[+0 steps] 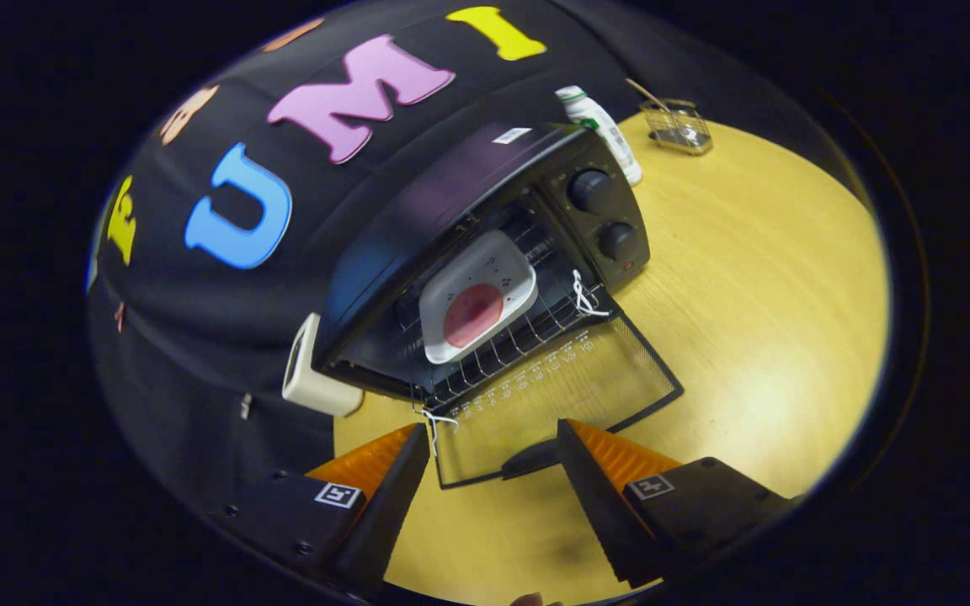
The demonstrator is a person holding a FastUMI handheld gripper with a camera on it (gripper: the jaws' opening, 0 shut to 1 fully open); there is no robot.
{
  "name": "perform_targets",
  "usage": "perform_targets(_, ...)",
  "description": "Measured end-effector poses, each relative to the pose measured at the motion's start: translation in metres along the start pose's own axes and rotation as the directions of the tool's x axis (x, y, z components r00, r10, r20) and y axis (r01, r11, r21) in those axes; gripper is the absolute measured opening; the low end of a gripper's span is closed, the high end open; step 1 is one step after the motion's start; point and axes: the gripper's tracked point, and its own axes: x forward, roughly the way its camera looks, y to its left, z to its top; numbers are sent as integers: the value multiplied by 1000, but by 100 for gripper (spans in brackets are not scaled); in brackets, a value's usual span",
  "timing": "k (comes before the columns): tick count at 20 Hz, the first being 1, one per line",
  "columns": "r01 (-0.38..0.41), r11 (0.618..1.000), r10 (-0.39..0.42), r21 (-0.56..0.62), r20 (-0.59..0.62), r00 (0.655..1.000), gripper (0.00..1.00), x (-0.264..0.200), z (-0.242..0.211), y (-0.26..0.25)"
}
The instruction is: Open the toaster oven, put the food inside, and close the toaster oven door.
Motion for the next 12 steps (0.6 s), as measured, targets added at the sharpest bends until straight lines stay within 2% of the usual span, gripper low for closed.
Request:
perform_targets(2, 15, 988, -15, -152, -1, 1000, 98, -15, -10, -2)
perform_targets(5, 55, 937, -46, -345, 33, 998, 99, -22, -16, -4)
perform_targets(10, 88, 872, -110, -481, -16, 994, 99, -3, -58, -13)
perform_targets(12, 94, 859, -133, -504, -41, 990, 99, 6, -76, -16)
